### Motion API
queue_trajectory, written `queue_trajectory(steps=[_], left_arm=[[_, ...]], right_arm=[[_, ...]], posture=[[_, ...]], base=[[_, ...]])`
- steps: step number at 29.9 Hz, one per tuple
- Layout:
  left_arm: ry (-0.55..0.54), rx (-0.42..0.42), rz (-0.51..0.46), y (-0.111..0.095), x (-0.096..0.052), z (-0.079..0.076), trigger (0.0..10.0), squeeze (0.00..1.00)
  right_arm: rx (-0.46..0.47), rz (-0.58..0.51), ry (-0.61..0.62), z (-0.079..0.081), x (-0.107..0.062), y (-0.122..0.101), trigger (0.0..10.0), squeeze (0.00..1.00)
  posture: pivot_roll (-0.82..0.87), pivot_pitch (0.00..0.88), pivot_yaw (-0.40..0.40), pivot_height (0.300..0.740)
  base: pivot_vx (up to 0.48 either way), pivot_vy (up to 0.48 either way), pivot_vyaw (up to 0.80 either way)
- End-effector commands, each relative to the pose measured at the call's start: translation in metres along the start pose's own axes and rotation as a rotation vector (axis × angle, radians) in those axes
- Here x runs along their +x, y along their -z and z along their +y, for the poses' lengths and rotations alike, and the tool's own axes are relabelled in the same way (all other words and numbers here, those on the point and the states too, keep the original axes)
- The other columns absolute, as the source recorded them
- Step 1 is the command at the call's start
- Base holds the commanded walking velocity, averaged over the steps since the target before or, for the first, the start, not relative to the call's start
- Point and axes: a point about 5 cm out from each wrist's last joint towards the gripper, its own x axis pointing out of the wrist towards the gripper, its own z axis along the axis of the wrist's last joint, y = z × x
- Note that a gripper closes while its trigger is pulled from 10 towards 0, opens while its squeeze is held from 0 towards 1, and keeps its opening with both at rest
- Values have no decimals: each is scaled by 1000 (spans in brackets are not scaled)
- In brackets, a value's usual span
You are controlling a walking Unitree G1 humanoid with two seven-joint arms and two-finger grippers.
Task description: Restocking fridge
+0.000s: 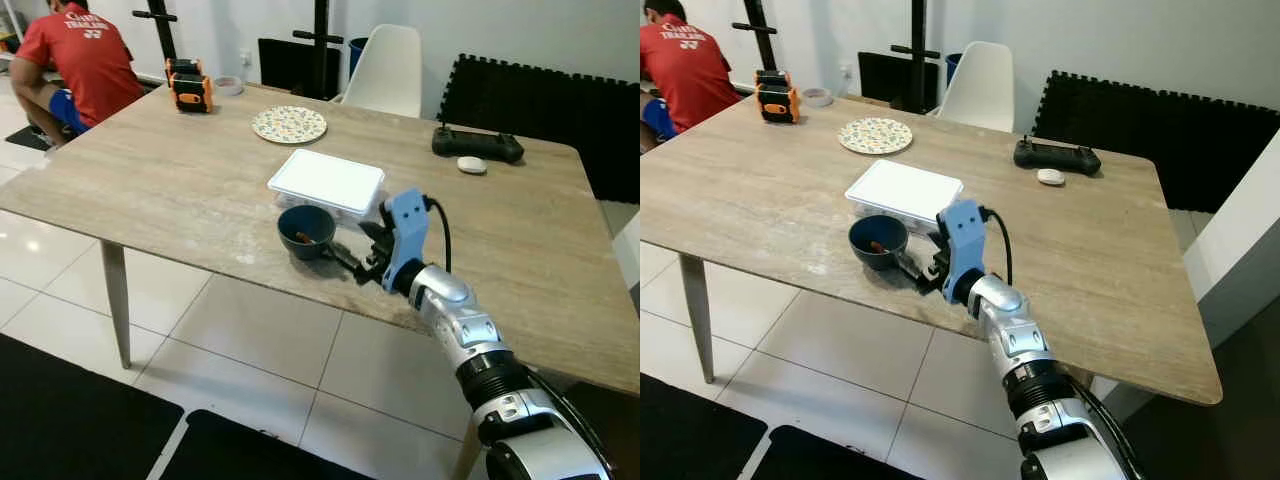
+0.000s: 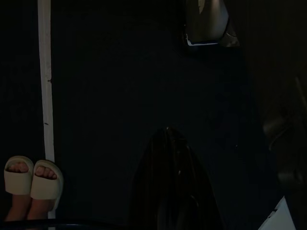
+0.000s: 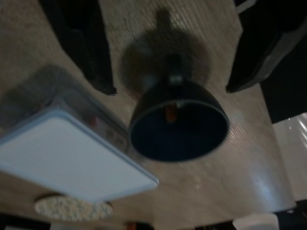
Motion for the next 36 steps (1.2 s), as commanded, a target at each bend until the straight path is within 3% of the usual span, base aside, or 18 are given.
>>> queue_trajectory(steps=[1, 6, 7, 8, 12, 22, 26, 36], left_arm=[[47, 5, -90, -24, 3, -12, 10000, 0], [50, 16, -86, -24, 3, -12, 10000, 0], [51, 18, -85, -23, 3, -12, 10000, 0], [53, 20, -86, -23, 3, -12, 10000, 0], [53, 20, -85, -22, 3, -12, 10000, 0], [45, 19, -71, -14, 2, -8, 10000, 0], [45, 19, -70, -14, 2, -8, 10000, 0], [44, 26, -81, -17, 2, -6, 10000, 0]], right_arm=[[15, 1, 7, 0, 0, 3, 10000, 1000], [110, 3, -1, 5, 3, 11, 10000, 1000], [134, 2, -6, 6, 4, 13, 10000, 906], [168, -11, -5, 6, 6, 14, 10000, 16], [184, -27, -28, 6, 8, 11, 10000, 0], [110, -5, -27, 5, 13, 9, 10000, 0], [65, 27, -53, 10, 14, 15, 10000, 0], [73, 87, -16, 7, 11, 32, 10000, 0]], posture=[[-94, 63, -87, 740], [-99, 65, -83, 740], [-95, 71, -82, 740], [-92, 73, -82, 740], [-83, 82, -79, 740], [-73, 91, -73, 740], [-73, 91, -73, 740], [-58, 95, -73, 740]], base=[[0, 0, 0], [0, 0, 0], [0, 0, 0], [0, 0, 0], [0, 0, 0], [0, 0, 0], [0, 0, 0], [0, 0, 0]])
